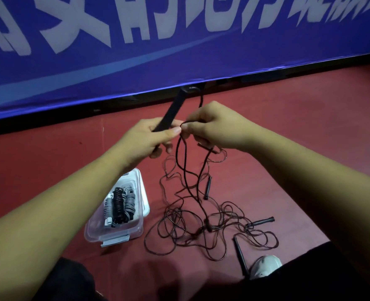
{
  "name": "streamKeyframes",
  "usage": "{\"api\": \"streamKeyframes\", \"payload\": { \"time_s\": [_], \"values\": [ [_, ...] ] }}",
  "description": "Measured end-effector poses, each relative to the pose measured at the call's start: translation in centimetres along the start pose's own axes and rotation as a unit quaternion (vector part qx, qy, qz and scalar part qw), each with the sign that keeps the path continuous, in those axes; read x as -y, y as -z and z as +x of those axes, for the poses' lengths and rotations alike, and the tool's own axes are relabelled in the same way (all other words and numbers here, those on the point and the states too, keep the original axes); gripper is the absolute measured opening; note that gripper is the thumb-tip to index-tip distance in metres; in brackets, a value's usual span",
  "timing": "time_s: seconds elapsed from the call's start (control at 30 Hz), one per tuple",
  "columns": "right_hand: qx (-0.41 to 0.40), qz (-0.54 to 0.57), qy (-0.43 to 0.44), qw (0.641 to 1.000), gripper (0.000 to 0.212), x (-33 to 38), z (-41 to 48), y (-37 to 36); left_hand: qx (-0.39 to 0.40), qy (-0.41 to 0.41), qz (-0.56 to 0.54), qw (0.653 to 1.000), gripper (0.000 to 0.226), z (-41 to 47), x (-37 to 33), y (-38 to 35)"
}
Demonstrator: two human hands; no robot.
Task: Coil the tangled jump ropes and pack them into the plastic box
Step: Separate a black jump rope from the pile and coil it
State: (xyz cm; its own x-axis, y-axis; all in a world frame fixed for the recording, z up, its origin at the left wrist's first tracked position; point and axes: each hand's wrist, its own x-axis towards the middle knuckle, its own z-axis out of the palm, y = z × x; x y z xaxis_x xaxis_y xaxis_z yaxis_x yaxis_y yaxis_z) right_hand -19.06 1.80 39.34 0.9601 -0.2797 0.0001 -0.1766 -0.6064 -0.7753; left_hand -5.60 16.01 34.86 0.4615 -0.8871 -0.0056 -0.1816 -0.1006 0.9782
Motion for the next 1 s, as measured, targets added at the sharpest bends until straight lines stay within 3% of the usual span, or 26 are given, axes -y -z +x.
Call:
{"api": "streamKeyframes", "payload": {
  "time_s": [0.1,0.27,0.43,0.53,0.6,0.67,0.73,0.9,1.0],
  "values": [
    [0.020,0.007,-0.013,1.000,0.026,-1.0,-0.1,0.0,-0.025,0.001,-0.007,1.000,0.008,0.2,-0.1,0.2],
    [0.066,-0.007,-0.096,0.993,0.025,-6.1,0.1,-0.9,-0.167,0.006,0.017,0.986,0.016,1.2,0.4,1.9],
    [0.161,-0.023,-0.189,0.968,0.022,-11.0,-1.0,-1.9,-0.274,0.054,-0.045,0.959,0.018,2.1,1.4,4.8],
    [0.119,-0.008,-0.182,0.976,0.024,-10.8,-0.8,-1.9,-0.282,0.087,0.002,0.955,0.002,2.2,2.2,5.1],
    [0.087,-0.013,-0.150,0.985,0.025,-9.1,-0.3,-1.5,-0.294,0.073,0.041,0.952,0.018,2.2,2.3,4.9],
    [0.059,-0.024,-0.111,0.992,0.025,-7.0,0.1,-1.3,-0.263,0.027,0.037,0.964,0.027,2.0,1.5,4.4],
    [0.046,-0.017,-0.070,0.996,0.025,-4.9,0.3,-1.3,-0.174,-0.007,0.015,0.985,0.026,1.4,0.3,3.1],
    [0.036,0.031,-0.017,0.999,0.024,-2.0,0.7,-0.8,0.041,0.027,-0.019,0.999,0.014,-0.1,-0.2,-0.2],
    [0.054,0.042,-0.030,0.997,0.026,-2.3,0.5,-0.3,-0.011,0.031,-0.014,0.999,0.007,0.4,-0.1,0.0]
  ]
}}
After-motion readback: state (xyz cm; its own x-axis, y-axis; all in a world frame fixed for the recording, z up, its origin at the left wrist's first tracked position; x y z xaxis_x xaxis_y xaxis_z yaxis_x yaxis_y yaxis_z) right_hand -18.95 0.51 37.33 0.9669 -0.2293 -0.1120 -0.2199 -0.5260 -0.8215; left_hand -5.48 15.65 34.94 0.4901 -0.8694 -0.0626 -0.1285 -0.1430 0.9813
